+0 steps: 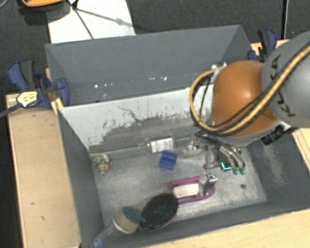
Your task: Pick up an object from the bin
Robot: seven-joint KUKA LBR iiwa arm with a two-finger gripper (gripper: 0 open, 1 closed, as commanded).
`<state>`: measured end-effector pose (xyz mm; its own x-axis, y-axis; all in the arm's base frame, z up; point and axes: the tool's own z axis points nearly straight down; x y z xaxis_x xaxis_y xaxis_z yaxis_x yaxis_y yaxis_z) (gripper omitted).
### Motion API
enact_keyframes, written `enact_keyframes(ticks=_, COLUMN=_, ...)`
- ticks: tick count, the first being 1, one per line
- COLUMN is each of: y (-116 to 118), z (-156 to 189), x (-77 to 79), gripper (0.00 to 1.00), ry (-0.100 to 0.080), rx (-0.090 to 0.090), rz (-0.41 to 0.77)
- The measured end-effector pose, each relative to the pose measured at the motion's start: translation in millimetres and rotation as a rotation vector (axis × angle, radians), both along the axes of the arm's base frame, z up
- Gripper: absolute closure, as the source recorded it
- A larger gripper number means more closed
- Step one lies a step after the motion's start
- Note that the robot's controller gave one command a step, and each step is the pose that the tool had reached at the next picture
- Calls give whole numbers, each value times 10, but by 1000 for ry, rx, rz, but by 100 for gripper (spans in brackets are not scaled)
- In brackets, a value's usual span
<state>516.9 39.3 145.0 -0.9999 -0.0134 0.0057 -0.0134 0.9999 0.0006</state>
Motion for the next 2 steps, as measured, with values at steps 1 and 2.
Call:
enact_keyframes(ticks=1, y=48, z=-395, x=-206, gripper=0, ry=-2, rx=0, rz=85)
enact_keyframes(ticks=2, y=40, z=-442, x=-378, gripper=0, ry=-6, rx=0, rz=45)
